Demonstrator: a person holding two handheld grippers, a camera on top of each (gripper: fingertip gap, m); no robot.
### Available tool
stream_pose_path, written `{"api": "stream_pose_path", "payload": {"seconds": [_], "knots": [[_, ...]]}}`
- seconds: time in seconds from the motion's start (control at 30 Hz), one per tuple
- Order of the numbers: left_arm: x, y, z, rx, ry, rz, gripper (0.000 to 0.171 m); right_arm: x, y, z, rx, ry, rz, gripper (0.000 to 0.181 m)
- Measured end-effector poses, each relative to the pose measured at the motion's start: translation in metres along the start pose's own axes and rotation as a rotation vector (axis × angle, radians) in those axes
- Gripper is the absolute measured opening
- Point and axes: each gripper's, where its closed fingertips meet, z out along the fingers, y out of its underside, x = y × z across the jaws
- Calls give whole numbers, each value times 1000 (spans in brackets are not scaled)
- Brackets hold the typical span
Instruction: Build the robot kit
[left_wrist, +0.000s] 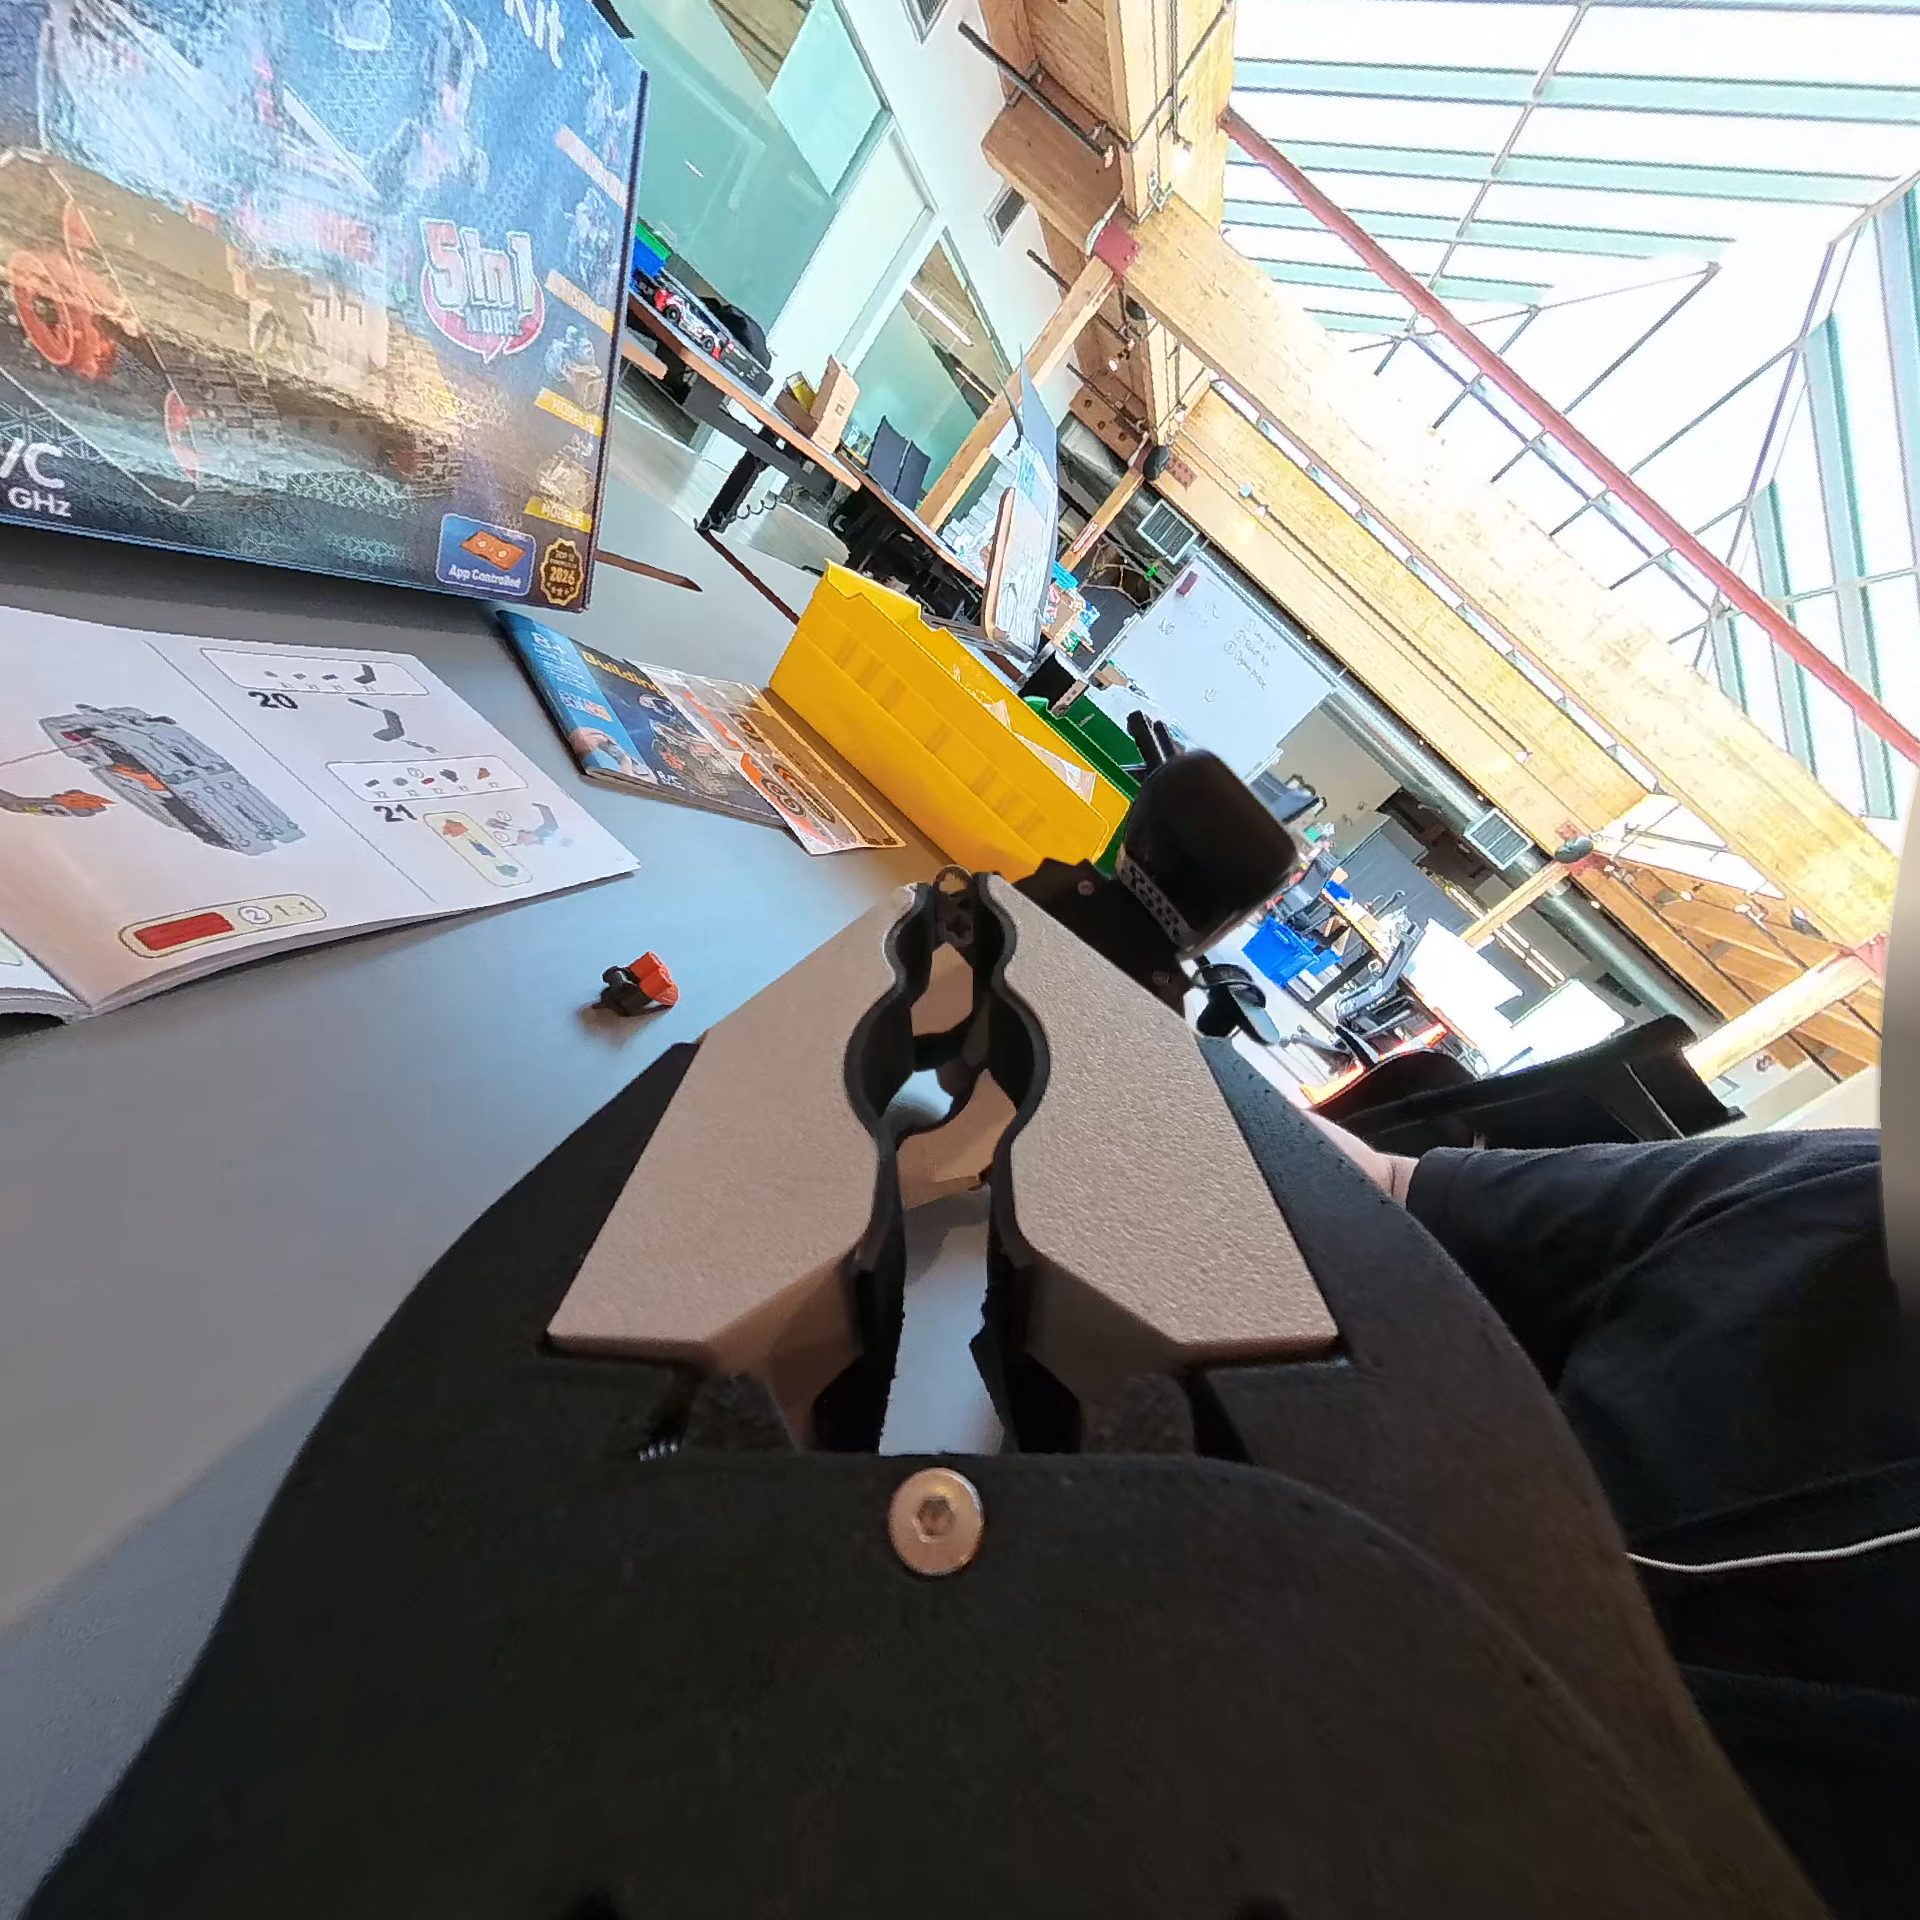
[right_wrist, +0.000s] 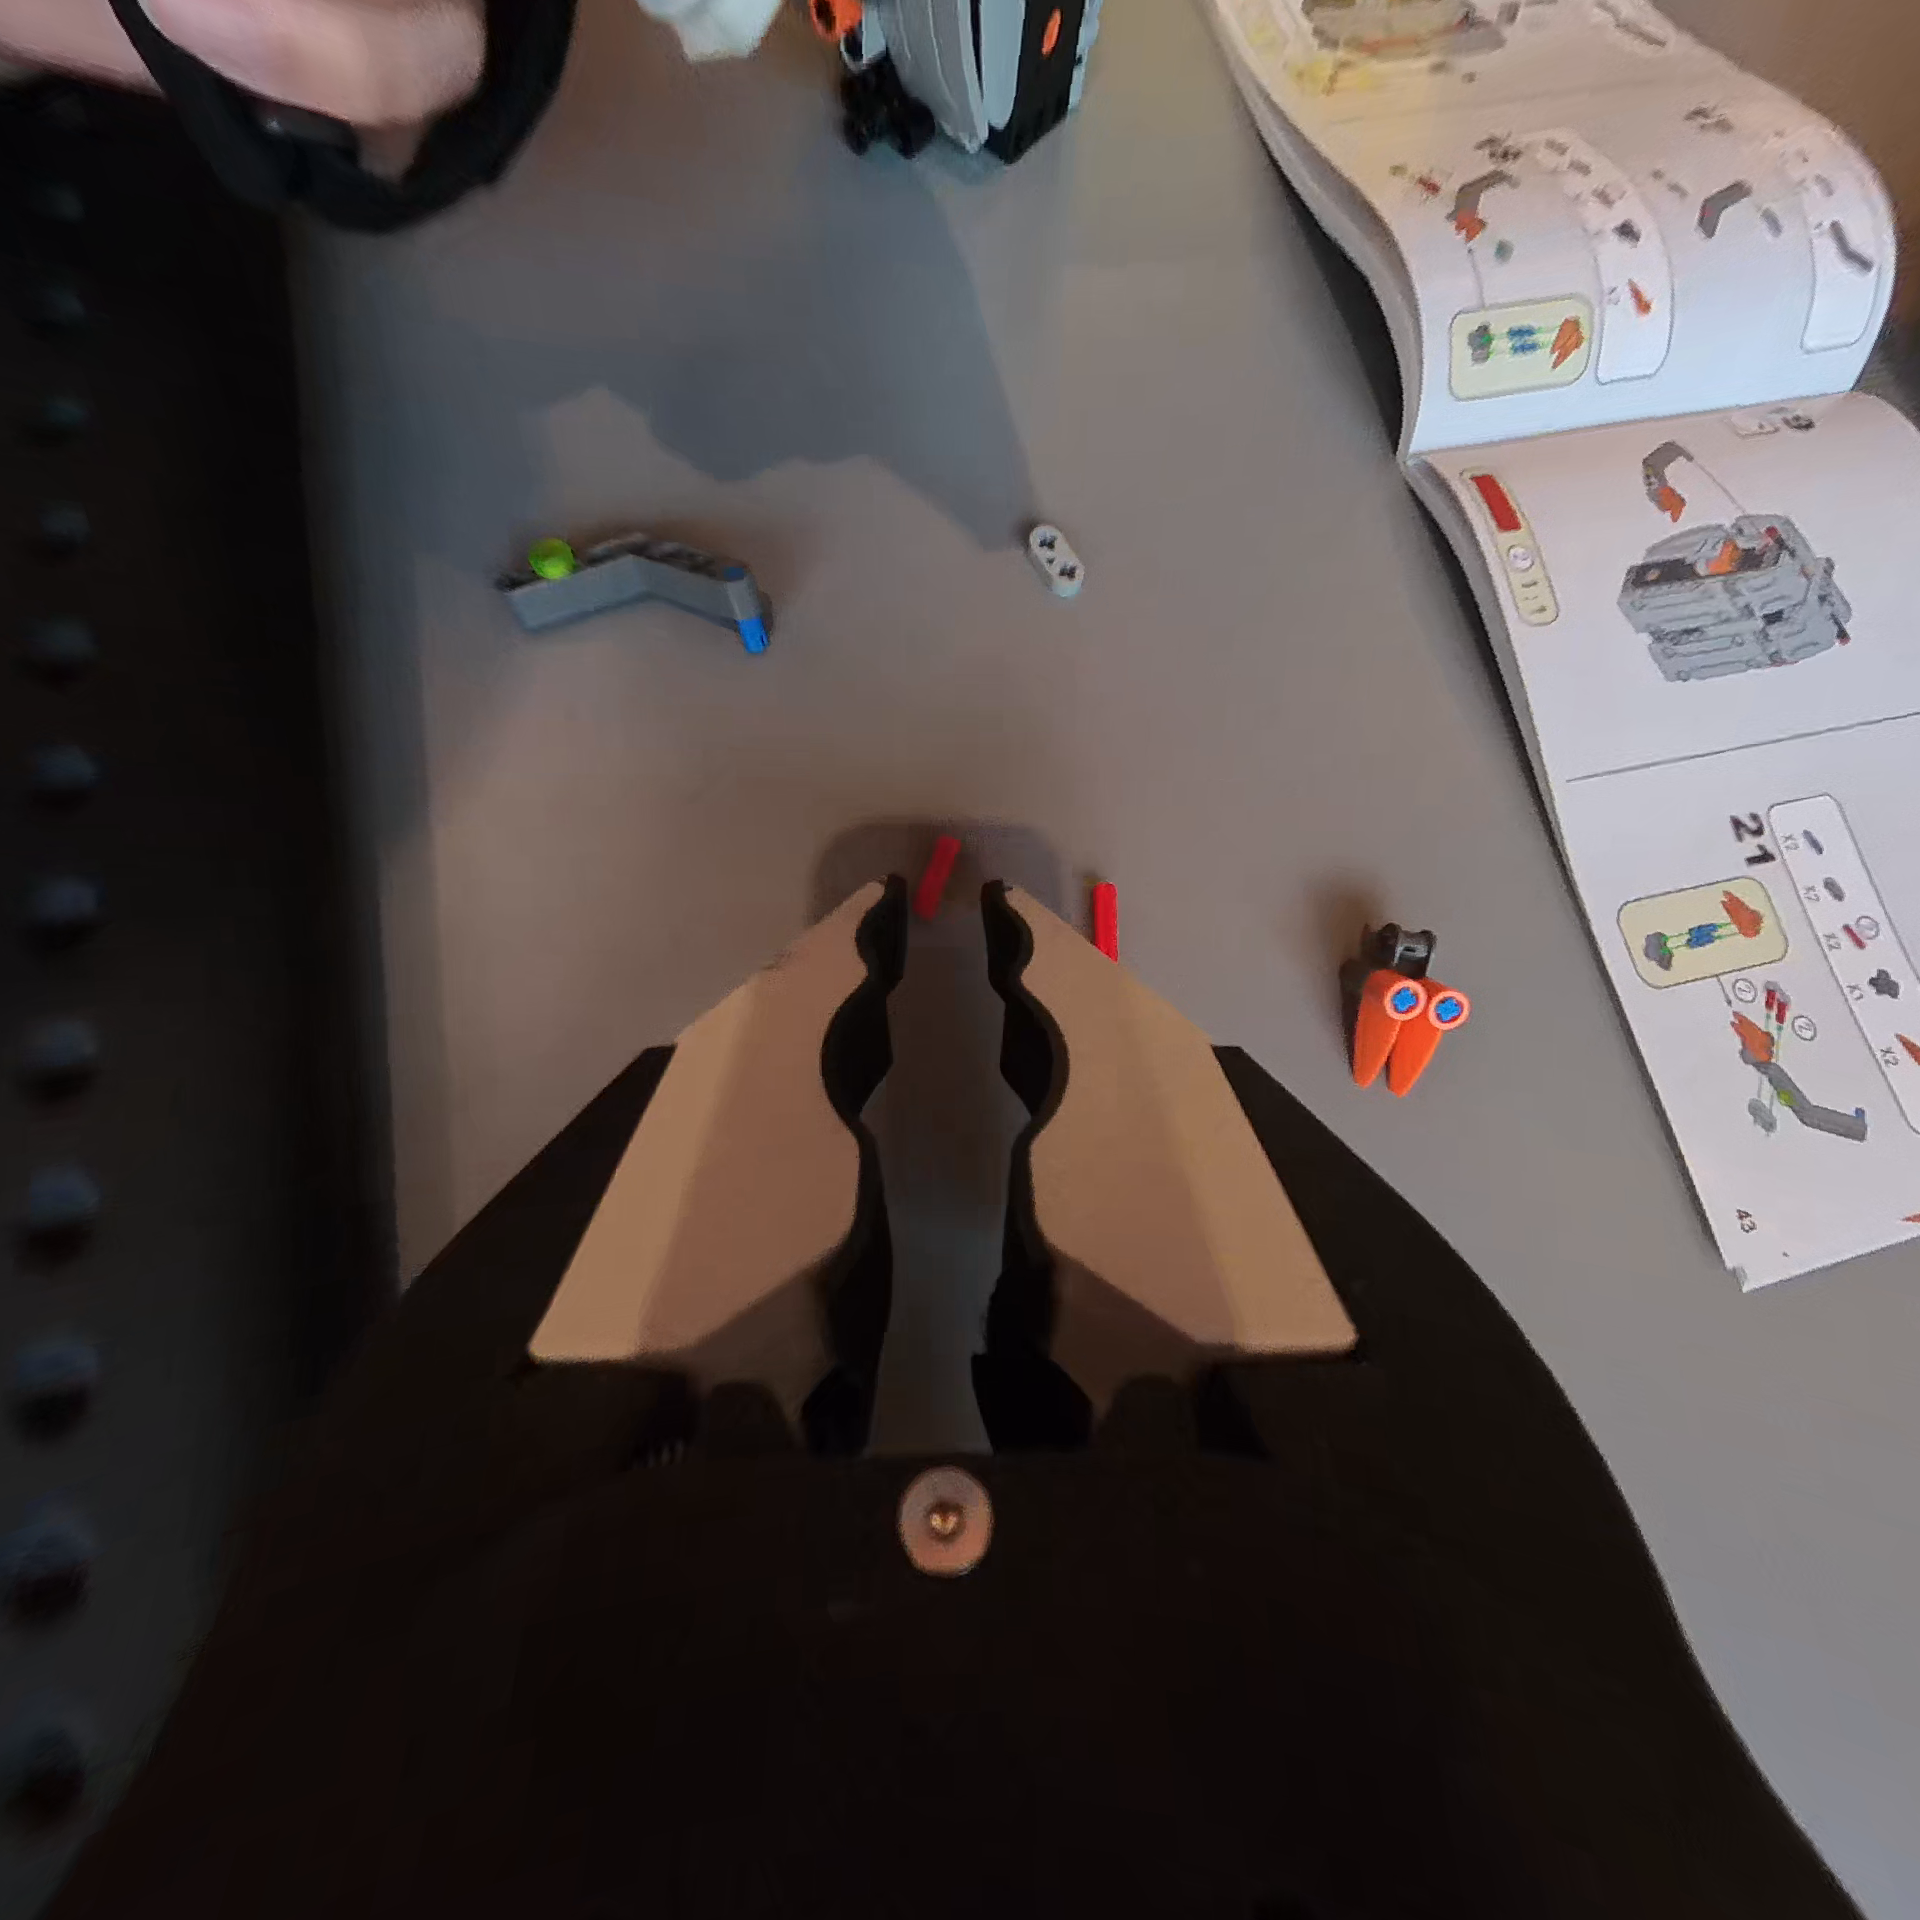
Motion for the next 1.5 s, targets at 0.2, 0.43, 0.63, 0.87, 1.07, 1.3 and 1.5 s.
{"api": "stream_pose_path", "payload": {"seconds": [0.2,0.43,0.63,0.87,1.07,1.3,1.5], "knots": [[-1,-1,-1,2,1,-6,4,0,0,1,18,-18,32,9],[1,3,1,-20,13,-11,4,3,-7,-8,50,22,-109,4],[8,12,6,-69,51,-20,4,10,-61,-61,344,241,-353,3],[12,21,12,-104,99,-88,5,11,-80,-84,431,365,-421,4],[7,24,15,-107,90,-149,5,11,-86,-86,391,516,-559,3],[4,28,19,-110,80,-193,5,11,-86,-80,320,625,-661,3],[2,27,20,-96,82,-218,5,12,-84,-76,280,652,-682,3]]}}
